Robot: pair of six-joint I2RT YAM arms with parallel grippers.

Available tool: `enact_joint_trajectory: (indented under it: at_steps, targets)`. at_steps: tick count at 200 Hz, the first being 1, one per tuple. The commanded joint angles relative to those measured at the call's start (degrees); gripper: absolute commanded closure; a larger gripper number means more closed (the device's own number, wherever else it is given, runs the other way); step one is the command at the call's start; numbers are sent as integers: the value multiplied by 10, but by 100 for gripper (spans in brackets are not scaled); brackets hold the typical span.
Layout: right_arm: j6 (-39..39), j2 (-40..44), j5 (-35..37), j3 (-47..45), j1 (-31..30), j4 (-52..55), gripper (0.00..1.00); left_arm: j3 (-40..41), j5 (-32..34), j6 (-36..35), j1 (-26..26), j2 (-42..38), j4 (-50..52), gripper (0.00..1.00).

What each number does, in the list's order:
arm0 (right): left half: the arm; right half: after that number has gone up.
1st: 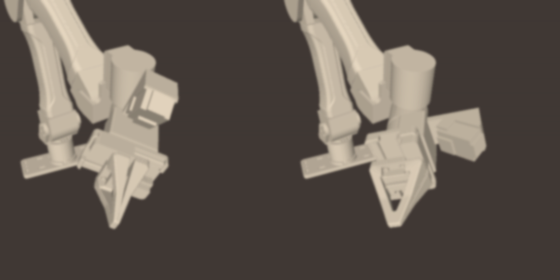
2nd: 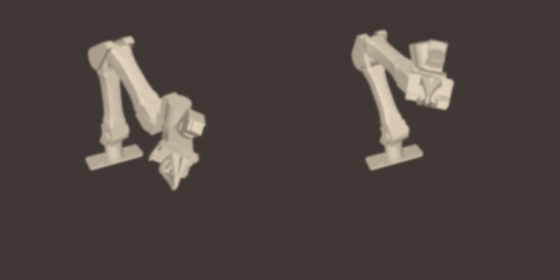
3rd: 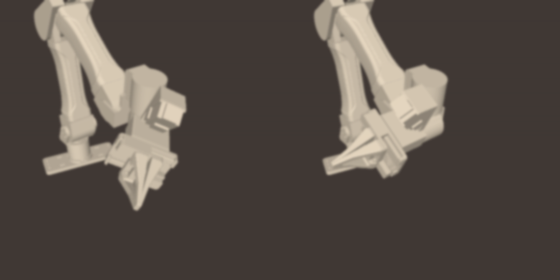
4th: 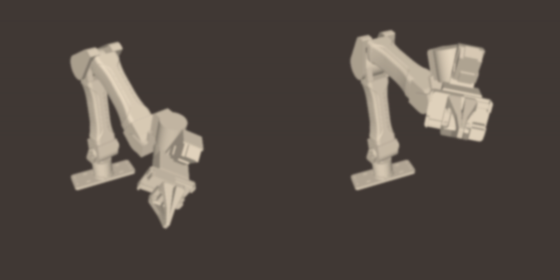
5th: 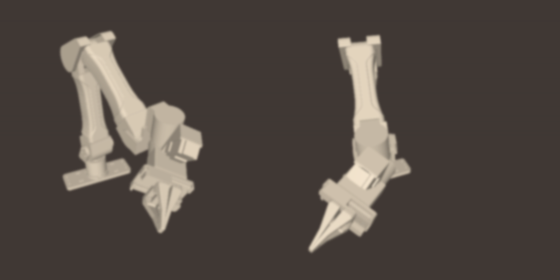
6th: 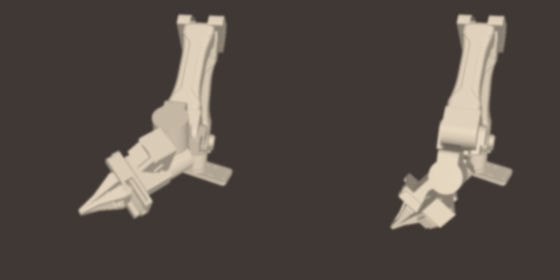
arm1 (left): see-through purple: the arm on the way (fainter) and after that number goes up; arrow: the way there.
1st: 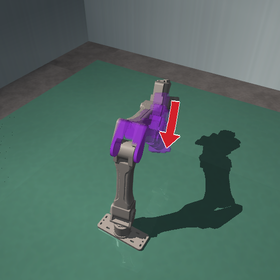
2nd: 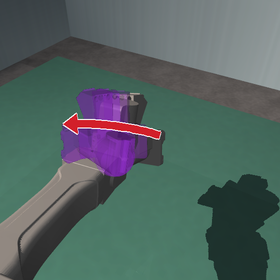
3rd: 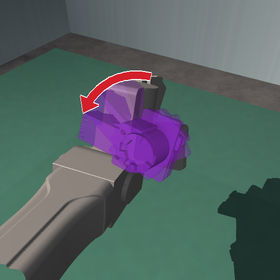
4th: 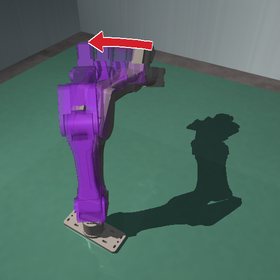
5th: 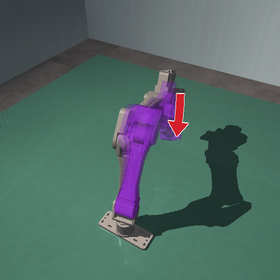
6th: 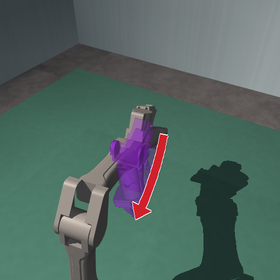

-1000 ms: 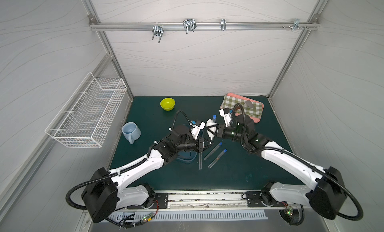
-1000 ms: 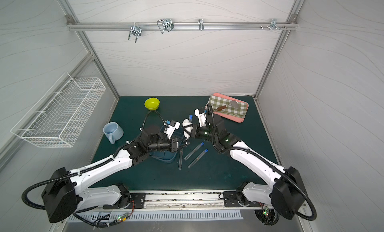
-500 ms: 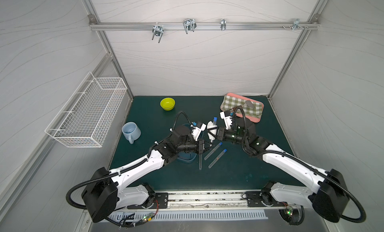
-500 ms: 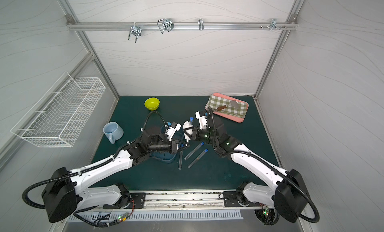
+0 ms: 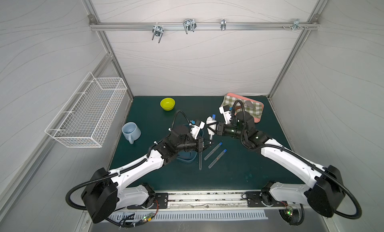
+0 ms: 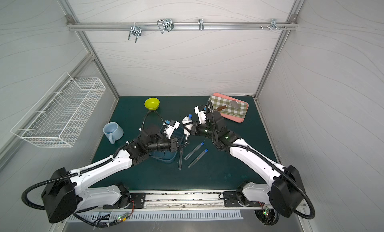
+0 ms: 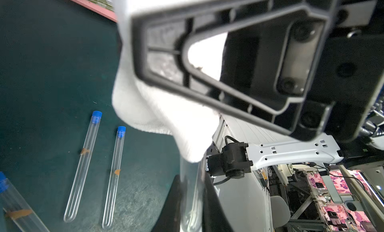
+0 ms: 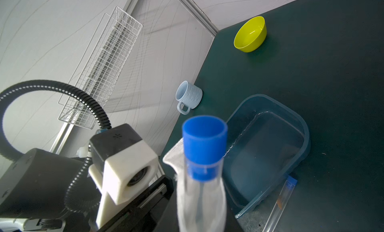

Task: Wipe the exteriors of test tubes
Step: Wipe the dirt from the test tube.

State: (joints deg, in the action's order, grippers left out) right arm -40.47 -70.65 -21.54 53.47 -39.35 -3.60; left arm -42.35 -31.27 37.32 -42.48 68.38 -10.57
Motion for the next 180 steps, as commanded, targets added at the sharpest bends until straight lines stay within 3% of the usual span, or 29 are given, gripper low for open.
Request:
enact_joint_trajectory:
  at_steps: [1,56,81,127,180]
  targets:
    - [-1,13,5,-19,3,7,79,-10,-4,3,1,-16,-29,93]
    - [-47,57,50,-98,-61,-11,79,-10,-1,3,1,-13,-29,93]
    - [-26,49,58,-79,-54,7,79,-8,-5,6,1,-11,-36,93]
    - [12,-2,2,0,11,18,79,-8,-9,5,1,-17,-33,93]
    - [-16,18,26,-41,-39,6,79,-5,-6,5,1,-21,-35,93]
